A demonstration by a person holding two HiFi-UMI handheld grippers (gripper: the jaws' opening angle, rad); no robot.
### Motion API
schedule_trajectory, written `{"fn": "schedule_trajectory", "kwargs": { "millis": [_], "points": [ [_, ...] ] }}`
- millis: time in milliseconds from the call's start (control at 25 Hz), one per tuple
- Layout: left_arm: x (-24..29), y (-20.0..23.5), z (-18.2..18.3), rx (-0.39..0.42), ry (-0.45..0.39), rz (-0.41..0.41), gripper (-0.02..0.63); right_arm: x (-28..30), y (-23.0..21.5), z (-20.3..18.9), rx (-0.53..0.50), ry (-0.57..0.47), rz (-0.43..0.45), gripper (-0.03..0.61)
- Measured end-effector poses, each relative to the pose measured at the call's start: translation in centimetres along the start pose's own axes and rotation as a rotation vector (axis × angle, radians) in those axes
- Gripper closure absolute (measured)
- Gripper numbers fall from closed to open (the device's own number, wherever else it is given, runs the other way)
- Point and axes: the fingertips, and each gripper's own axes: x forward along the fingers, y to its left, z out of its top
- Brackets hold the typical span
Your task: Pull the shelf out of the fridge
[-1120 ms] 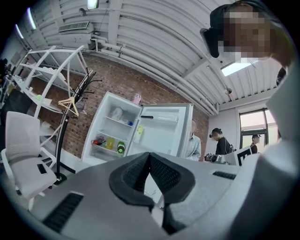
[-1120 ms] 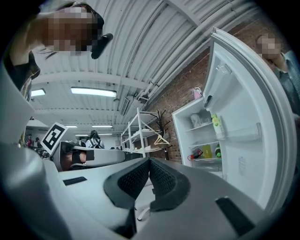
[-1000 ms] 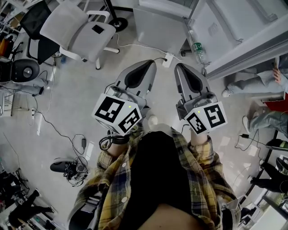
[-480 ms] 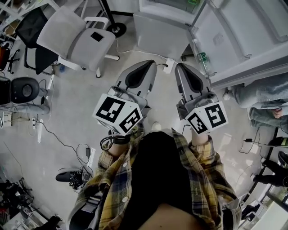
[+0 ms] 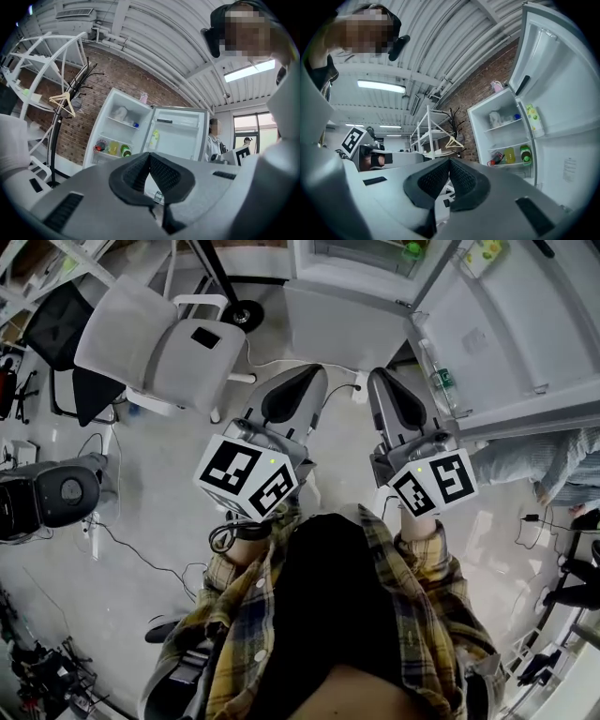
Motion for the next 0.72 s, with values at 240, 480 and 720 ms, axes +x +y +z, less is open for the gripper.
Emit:
{"fn": "schedule_trajectory", "kwargs": {
  "millis": [240, 480, 720],
  "points": [
    [0.6, 3.6, 0.2, -0.017, 0.025, -0.041, 0.609, 3.2, 0.0, -1.0, 0.006, 0.006, -0.049, 0.560],
    [1.7, 5.6, -0.4, -0.052, 0.050, -0.068, 0.610, 4.7, -0.9, -1.9, 0.016, 0.035, -0.095, 0.560],
    [3.9, 7.5, -0.8, -0.081, 0.061, -0.070, 0.609, 6.4, -2.8, -2.6, 0.017, 0.059, -0.114, 0.560]
  ]
}}
